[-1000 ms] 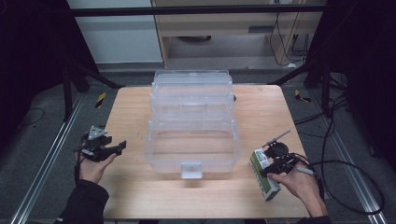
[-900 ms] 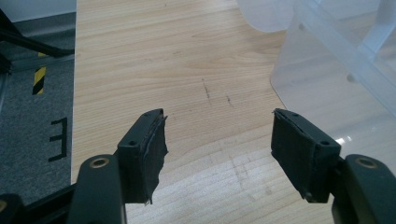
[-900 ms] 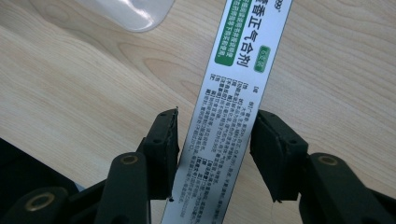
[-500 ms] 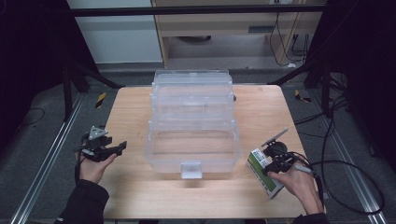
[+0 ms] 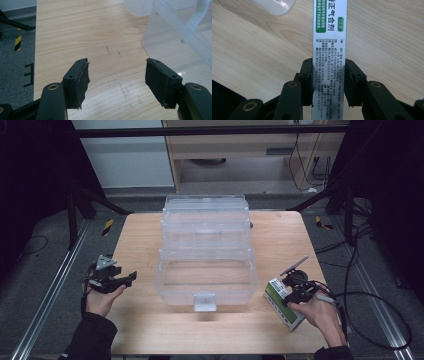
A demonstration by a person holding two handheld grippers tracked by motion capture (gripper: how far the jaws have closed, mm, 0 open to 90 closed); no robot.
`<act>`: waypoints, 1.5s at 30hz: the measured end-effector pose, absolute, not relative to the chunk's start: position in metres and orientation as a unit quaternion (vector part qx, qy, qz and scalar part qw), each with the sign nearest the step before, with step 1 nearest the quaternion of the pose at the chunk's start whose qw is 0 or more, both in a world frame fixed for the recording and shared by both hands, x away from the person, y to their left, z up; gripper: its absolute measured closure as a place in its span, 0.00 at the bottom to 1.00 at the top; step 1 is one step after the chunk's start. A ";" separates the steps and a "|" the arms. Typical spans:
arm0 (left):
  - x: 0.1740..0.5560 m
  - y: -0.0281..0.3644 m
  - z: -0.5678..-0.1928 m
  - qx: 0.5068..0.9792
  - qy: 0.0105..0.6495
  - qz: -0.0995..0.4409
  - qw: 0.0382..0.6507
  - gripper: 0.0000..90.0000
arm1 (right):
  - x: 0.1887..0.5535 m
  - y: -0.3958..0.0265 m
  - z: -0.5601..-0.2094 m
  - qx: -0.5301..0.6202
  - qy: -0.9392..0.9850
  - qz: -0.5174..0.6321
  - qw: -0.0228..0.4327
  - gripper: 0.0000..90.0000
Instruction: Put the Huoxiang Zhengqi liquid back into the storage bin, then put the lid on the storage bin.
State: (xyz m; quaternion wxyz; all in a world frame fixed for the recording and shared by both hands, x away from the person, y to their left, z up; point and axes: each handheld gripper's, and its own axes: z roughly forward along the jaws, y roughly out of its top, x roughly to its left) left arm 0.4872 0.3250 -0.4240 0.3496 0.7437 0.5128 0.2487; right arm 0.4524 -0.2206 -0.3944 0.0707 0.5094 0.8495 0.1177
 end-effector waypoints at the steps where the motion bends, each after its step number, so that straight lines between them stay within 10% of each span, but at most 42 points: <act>1: 0.487 0.324 -0.424 0.743 0.513 0.247 0.351 0.39 | 0.452 -0.221 -0.393 0.514 0.846 0.122 0.070 0.71; 45: 0.490 0.319 -0.432 0.753 0.508 0.239 0.342 0.39 | 0.445 -0.244 -0.313 0.490 0.798 0.291 0.196 0.72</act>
